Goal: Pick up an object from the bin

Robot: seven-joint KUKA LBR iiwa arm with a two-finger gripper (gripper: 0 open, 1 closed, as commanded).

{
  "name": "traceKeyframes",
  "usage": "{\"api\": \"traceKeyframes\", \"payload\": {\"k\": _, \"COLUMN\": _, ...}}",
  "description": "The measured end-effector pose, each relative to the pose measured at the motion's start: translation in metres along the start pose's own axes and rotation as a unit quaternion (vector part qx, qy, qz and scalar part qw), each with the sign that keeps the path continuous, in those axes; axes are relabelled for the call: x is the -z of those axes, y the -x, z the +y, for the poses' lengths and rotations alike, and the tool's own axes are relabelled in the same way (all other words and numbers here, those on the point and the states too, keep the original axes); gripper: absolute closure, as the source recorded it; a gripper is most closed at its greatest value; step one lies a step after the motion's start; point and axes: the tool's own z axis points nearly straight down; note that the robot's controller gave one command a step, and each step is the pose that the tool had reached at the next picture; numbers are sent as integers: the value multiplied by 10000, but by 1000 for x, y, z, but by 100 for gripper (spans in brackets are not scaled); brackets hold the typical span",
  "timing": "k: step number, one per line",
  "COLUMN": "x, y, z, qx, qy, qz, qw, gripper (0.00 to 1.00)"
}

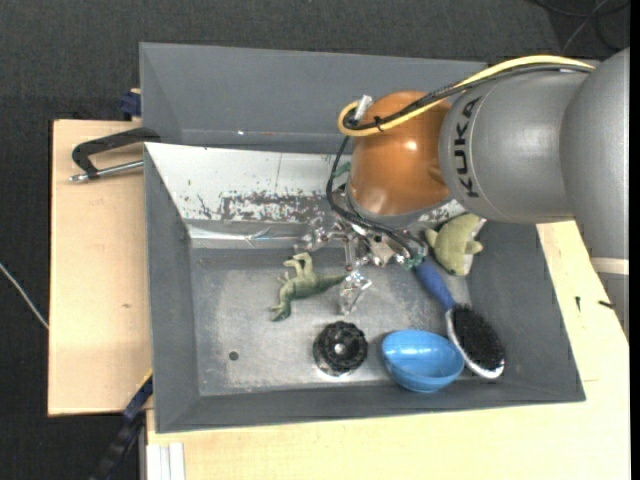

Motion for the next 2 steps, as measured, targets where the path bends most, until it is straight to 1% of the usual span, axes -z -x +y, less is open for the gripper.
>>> {"api": "traceKeyframes", "payload": {"k": 1, "x": -1, "y": 14, "z": 20, "qx": -584, "qy": -23, "qz": 29, "qw": 9983, "gripper": 0}}
{"api": "traceKeyframes", "payload": {"k": 2, "x": 1, "y": 16, "z": 20, "qx": -592, "qy": -24, "qz": -19, "qw": 9982, "gripper": 100}}
